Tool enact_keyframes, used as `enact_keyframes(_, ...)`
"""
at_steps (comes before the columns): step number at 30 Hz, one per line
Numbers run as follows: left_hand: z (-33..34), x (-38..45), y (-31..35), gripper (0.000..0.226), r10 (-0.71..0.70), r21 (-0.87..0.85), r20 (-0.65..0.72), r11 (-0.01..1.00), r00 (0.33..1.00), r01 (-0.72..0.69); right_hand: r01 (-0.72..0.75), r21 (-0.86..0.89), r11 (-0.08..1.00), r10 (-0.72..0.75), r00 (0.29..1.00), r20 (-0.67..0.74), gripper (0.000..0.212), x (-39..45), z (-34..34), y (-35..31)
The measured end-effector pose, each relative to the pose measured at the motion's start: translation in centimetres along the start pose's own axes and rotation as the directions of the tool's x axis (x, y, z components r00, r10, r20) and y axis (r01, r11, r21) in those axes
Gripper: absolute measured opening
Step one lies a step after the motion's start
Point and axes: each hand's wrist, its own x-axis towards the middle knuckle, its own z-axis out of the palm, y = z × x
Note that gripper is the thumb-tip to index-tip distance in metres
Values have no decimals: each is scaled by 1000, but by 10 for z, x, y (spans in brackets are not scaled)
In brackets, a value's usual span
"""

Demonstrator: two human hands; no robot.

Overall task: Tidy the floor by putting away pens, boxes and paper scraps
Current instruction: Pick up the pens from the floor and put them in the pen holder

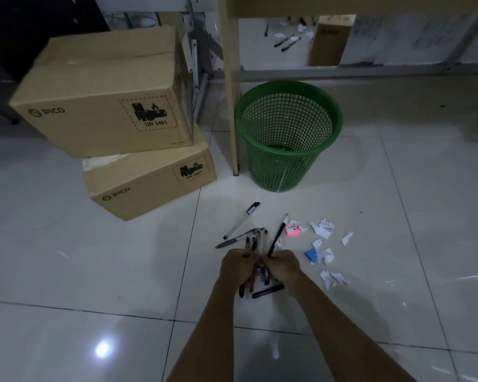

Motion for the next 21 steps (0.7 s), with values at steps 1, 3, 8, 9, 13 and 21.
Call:
enact_keyframes(1,0,0,1,32,-5,-7,0,1000,1000,5,-3,12,1000,3,1000,-13,38,0,-1,0)
enact_keyframes(3,-1,-1,4,34,-8,13,-13,1000,1000,8,-11,14,1000,12,999,-52,37,2,-2,0)
enact_keyframes(8,-5,0,5,38,-64,80,-90,994,994,71,-91,130,987,105,989,-103,22,6,-11,3)
enact_keyframes(9,-6,0,5,38,-76,64,-99,995,992,83,-97,141,985,112,988,-102,19,6,-13,4)
enact_keyframes(13,-6,-5,9,40,-92,-6,-114,996,989,92,-124,313,942,155,985,-77,16,3,-17,6)
enact_keyframes(21,-3,-12,22,35,-64,-168,-93,985,994,47,-132,419,898,156,987,-25,7,-1,-21,11)
